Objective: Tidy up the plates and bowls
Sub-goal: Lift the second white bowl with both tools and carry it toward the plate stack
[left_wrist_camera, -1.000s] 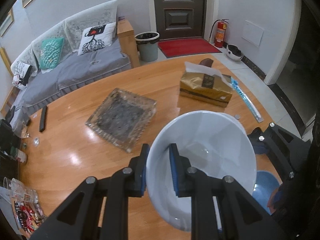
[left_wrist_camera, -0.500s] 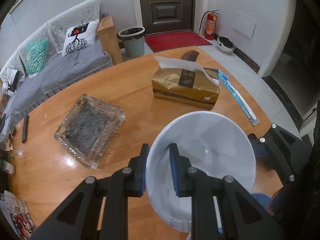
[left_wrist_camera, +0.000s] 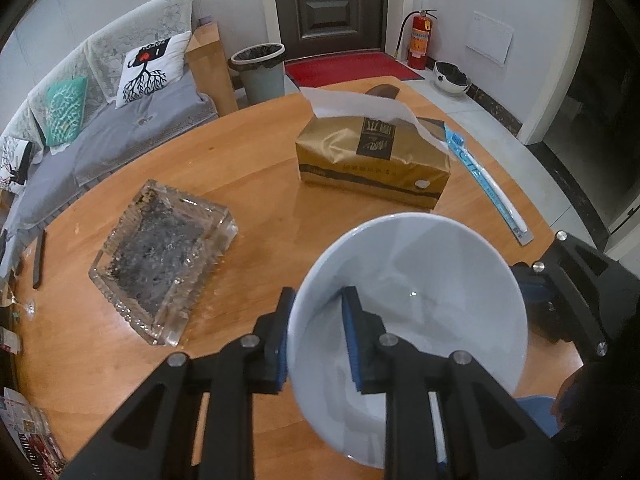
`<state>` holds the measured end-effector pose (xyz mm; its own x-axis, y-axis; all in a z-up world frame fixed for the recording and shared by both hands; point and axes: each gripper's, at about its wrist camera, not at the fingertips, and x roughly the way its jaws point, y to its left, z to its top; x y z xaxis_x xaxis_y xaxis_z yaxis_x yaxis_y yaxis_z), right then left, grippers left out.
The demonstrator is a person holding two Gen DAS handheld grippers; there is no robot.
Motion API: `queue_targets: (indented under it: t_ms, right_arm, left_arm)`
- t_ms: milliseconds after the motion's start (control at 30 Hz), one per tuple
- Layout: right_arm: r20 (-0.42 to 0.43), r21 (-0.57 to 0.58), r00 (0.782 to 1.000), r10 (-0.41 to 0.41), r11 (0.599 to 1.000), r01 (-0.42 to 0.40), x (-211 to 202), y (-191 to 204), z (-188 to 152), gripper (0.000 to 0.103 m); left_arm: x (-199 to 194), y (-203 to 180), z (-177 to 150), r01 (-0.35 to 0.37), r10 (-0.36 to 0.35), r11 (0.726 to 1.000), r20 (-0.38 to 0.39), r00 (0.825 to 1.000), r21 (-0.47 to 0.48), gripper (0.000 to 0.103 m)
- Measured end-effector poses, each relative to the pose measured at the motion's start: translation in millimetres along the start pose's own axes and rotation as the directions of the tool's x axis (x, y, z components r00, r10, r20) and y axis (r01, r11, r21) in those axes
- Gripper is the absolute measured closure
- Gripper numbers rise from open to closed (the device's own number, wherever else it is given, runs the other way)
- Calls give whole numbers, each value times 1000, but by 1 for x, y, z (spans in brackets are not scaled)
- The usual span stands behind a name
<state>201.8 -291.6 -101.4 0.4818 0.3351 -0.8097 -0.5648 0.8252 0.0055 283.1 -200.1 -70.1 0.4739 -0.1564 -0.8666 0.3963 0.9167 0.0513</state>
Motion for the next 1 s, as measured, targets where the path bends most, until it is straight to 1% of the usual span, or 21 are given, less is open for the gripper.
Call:
queue_targets:
  t_ms: [267,367,600,833,1000]
  right_arm:
    - [-10,-22,1000,-26,999,25,2,3,0,6]
    - [-13,-44,999,-48,998,48,2,6,-2,6]
    - [-34,-70,997,-66,995,64,1,10,-2,5]
    - [-43,-81,997,-69,995,66,0,9,-4,5]
    - [-52,-71,997,-64,996,60,-2,7,-7,5]
  left_arm:
    - [5,1,-2,0,0,1000,-3,1000,1,81]
    - [8,-1,-4,-2,2,1000,-8,1000,7,81]
    - [17,-1,-7,3,-3,1000,-27,1000,1,79]
    - [23,-2,-9,19,-19,1000,-38,999,-9,78]
    - [28,-4,-10,11,-11,1000,-49,999,-2,78]
